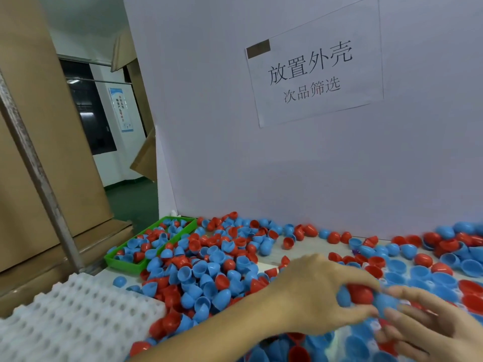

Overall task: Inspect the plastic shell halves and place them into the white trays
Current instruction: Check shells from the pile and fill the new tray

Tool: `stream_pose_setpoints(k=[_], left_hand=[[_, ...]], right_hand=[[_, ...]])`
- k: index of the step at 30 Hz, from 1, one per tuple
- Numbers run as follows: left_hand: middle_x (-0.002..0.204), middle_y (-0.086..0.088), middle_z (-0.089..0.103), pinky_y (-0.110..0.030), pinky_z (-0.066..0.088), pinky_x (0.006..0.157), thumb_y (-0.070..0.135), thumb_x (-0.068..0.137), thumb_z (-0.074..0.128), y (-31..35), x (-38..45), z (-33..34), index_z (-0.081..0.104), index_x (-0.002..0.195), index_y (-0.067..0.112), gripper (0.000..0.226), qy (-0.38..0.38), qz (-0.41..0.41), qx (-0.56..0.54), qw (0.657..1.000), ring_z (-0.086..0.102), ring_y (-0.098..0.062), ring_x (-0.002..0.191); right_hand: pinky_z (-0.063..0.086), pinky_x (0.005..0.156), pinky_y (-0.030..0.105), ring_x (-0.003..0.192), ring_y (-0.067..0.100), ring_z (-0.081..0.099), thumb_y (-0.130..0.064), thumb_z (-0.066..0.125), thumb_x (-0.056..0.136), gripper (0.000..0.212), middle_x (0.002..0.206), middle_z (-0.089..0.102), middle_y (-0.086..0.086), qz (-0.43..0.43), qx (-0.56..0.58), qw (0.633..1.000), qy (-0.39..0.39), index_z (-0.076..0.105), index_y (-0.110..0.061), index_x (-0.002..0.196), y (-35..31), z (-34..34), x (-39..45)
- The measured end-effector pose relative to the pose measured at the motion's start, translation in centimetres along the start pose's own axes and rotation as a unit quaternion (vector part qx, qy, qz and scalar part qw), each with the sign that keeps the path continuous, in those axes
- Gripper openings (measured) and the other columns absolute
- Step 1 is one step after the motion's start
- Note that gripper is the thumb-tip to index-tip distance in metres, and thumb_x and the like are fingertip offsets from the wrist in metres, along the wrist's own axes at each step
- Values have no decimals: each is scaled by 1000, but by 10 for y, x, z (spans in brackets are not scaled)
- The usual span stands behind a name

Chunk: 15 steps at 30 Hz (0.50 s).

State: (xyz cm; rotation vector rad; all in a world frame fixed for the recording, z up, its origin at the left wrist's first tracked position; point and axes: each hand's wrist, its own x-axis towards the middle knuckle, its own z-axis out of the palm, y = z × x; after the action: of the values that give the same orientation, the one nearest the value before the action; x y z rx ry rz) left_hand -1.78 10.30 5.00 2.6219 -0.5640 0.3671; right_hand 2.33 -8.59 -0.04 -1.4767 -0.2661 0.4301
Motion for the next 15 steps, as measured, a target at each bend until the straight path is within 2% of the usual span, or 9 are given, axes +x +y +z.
stream_pose_setpoints(k=[2, 4, 6, 7, 9, 10, 12, 13, 15], left_hand=[[92, 16, 73, -30, 54, 88, 31, 89, 73, -23, -5, -7, 74, 108, 26, 20, 88, -65, -68, 992, 65, 1, 83], [83, 21, 72, -27, 55, 79, 29, 88, 73, -60, -13, -27, 76, 97, 26, 10, 241, -174, -80, 952, 67, 2, 78], [80, 14, 71, -32, 55, 70, 27, 91, 71, -106, -29, -55, 75, 94, 23, 6, 393, -319, -11, 862, 69, -13, 74], [85, 7, 72, -32, 54, 71, 26, 93, 68, -126, -39, -69, 75, 103, 18, 15, 437, -383, 29, 814, 70, -21, 81], [105, -9, 73, -34, 50, 79, 28, 96, 64, -156, -58, -82, 67, 127, 9, 36, 421, -479, 76, 766, 67, -24, 86], [109, -14, 72, -34, 50, 79, 30, 97, 63, -163, -63, -80, 62, 133, 8, 43, 386, -508, 80, 766, 64, -21, 81], [111, -12, 73, -34, 53, 82, 35, 96, 64, -158, -62, -67, 60, 137, 12, 47, 318, -517, 64, 792, 64, -14, 79], [108, -6, 74, -33, 54, 83, 36, 95, 65, -149, -58, -58, 66, 129, 17, 39, 297, -495, 50, 815, 65, -11, 79], [88, 8, 74, -32, 58, 78, 34, 93, 69, -117, -42, -41, 75, 95, 26, 10, 269, -420, 2, 867, 66, -8, 72]], right_hand=[[51, 63, 41, 71, 35, 75, -6, 65, 78, 30, 89, 77, 14, -17, 26, 999, 8, 65, -12, 107, -2, 4, -1], [50, 65, 42, 71, 33, 75, -5, 62, 86, 25, 89, 78, 10, -14, 26, 999, 20, 65, -14, 109, -5, 6, -4], [50, 66, 42, 70, 30, 75, -7, 63, 86, 24, 88, 78, 8, -12, 12, 1000, 24, 65, -16, 109, -7, 6, -5], [50, 65, 42, 68, 28, 75, -8, 64, 85, 25, 86, 78, 7, -10, 6, 1000, 28, 65, -16, 108, -9, 6, -5], [50, 64, 41, 67, 26, 74, -9, 65, 86, 23, 85, 78, 5, -10, -9, 999, 31, 65, -16, 108, -11, 6, -5], [51, 65, 41, 67, 26, 74, -9, 65, 87, 22, 85, 78, 5, -12, -18, 999, 29, 65, -16, 108, -11, 6, -5], [53, 72, 43, 70, 24, 75, -10, 64, 89, 20, 84, 78, 3, -11, -42, 999, 30, 65, -17, 108, -10, 4, -3], [53, 76, 44, 72, 23, 75, -10, 64, 90, 20, 84, 78, 2, -14, -57, 998, 33, 65, -18, 109, -9, 4, -3], [53, 78, 41, 71, 19, 75, -8, 63, 92, 19, 82, 78, 1, -19, -81, 996, 35, 66, -17, 108, -6, 3, -1]])
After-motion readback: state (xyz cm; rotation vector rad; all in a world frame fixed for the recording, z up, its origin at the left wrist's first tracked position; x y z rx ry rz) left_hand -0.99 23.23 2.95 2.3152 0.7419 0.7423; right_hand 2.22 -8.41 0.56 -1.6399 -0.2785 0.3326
